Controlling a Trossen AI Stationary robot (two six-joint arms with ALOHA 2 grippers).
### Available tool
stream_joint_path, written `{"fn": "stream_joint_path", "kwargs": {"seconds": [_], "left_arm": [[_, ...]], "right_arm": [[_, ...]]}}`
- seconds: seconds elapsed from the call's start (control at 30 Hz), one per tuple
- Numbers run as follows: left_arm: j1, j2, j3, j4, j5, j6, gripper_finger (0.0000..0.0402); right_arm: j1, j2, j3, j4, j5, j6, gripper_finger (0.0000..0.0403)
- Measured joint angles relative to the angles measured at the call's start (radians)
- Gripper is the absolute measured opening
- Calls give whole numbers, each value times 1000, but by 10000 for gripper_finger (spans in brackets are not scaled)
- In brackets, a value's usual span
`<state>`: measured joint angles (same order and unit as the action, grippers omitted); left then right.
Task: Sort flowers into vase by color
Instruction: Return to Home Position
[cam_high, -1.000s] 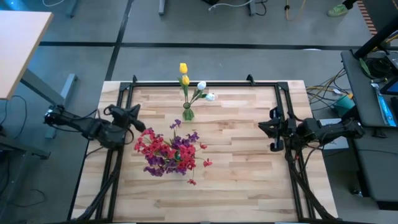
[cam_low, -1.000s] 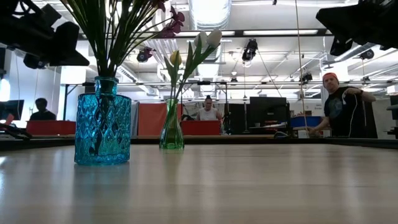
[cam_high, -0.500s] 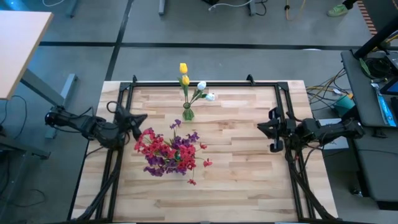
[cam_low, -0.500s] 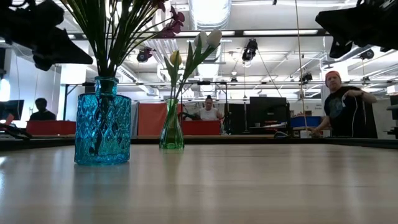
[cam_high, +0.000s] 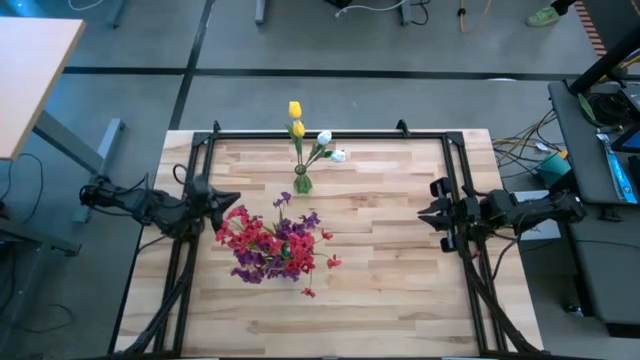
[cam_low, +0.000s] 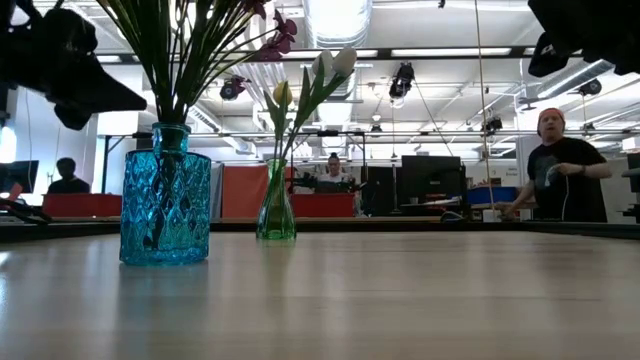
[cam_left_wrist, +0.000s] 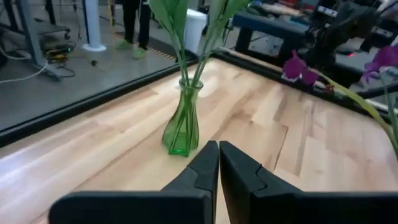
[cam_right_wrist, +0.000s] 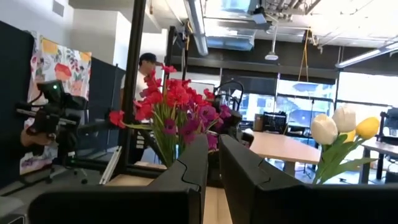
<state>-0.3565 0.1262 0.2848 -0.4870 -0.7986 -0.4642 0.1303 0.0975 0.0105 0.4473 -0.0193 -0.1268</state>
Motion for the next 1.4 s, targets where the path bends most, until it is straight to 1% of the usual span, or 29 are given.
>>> {"fn": "stream_joint_path", "kwargs": {"seconds": [0.07, 0.13, 0.27, 0.4, 0.47, 0.53, 0.63, 0.77, 1.4], "left_arm": [[0, -33, -28, 32, 4, 21, 0], [1, -59, -45, 86, 66, 67, 0], [1, -97, -120, 248, 176, 194, 0], [0, -116, -235, 448, 347, 344, 0], [-1, -92, -269, 558, 426, 441, 0], [-1, -81, -274, 580, 476, 523, 0], [0, -68, -269, 549, 453, 587, 0], [0, -49, -269, 545, 397, 587, 0], [0, 30, -267, 544, 397, 587, 0]], "right_arm": [[0, 0, 0, -1, 0, -2, 34], [0, 1, 0, -5, 5, -5, 34], [0, 3, 0, -87, 82, -18, 34], [0, 2, 0, -113, 98, -15, 34], [0, 2, 0, -114, 98, -16, 34], [0, 2, 0, -116, 101, -28, 34], [0, 3, 0, -134, 129, -78, 34], [0, 3, 0, -170, 159, -98, 34], [0, 10, 0, -182, 159, -83, 34]]}}
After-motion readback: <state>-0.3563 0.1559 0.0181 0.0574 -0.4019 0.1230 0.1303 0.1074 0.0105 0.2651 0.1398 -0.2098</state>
